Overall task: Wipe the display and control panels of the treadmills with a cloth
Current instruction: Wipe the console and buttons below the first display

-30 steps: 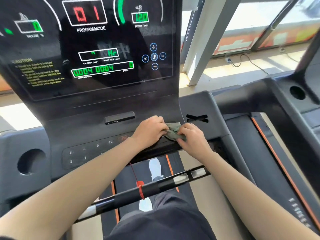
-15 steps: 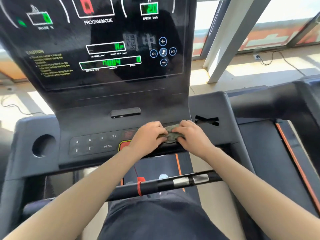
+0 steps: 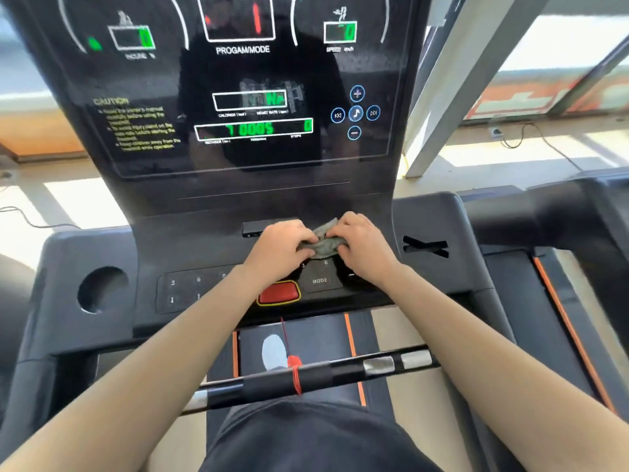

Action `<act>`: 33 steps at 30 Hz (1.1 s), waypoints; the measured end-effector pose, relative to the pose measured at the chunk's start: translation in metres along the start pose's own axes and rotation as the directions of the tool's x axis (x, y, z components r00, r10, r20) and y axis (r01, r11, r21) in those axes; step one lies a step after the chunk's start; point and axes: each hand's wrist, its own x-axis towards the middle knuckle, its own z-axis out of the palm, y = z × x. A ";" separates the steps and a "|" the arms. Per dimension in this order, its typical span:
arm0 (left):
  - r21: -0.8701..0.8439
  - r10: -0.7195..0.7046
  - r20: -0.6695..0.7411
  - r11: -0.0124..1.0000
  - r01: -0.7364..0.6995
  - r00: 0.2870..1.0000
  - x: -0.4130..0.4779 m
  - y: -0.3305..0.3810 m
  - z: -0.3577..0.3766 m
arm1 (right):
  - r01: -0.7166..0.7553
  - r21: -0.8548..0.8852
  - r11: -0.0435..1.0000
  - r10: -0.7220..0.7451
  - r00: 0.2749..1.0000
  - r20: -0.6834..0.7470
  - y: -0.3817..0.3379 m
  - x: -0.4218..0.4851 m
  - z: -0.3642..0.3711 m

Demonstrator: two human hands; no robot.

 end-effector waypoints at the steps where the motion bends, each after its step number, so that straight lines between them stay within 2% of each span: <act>1: -0.003 0.004 0.040 1.000 -0.004 0.999 -0.001 -0.002 -0.001 | -0.007 -0.004 1.000 0.007 1.000 0.005 -0.005 -0.006 0.002; 4: -0.021 0.058 0.172 0.998 -0.055 0.983 -0.007 0.003 0.001 | -0.042 -0.012 0.999 0.042 0.999 0.011 -0.013 -0.032 0.008; 8: -0.025 0.158 0.259 0.987 -0.156 0.953 -0.016 0.024 0.017 | -0.105 -0.022 0.994 0.105 0.994 0.007 -0.012 -0.067 0.006; 12: -0.021 0.209 0.263 0.977 -0.211 0.942 -0.029 0.034 0.033 | -0.118 -0.022 0.993 0.119 0.991 0.057 -0.006 -0.088 -0.002; 15: -0.037 0.214 0.171 0.977 -0.211 0.962 -0.022 0.026 0.033 | -0.103 0.013 0.995 0.103 0.995 0.020 0.004 -0.077 -0.002; 19: 0.036 0.165 0.013 0.986 -0.165 0.986 -0.002 0.010 0.022 | -0.045 0.048 0.998 0.046 0.999 -0.020 0.014 -0.033 0.003; 25: 0.077 -0.006 -0.025 0.997 0.007 1.000 -0.031 -0.017 -0.007 | 0.172 0.060 0.983 -0.175 0.983 0.058 -0.011 0.006 0.019; 30: 0.073 -0.206 -0.140 0.973 0.217 0.969 -0.084 -0.049 -0.028 | 0.321 0.063 0.945 -0.327 0.934 0.142 -0.059 0.025 0.045; 33: 0.082 -0.273 -0.220 0.952 0.296 0.937 -0.112 -0.070 -0.038 | 0.349 0.048 0.936 -0.351 0.916 0.195 -0.094 0.045 0.063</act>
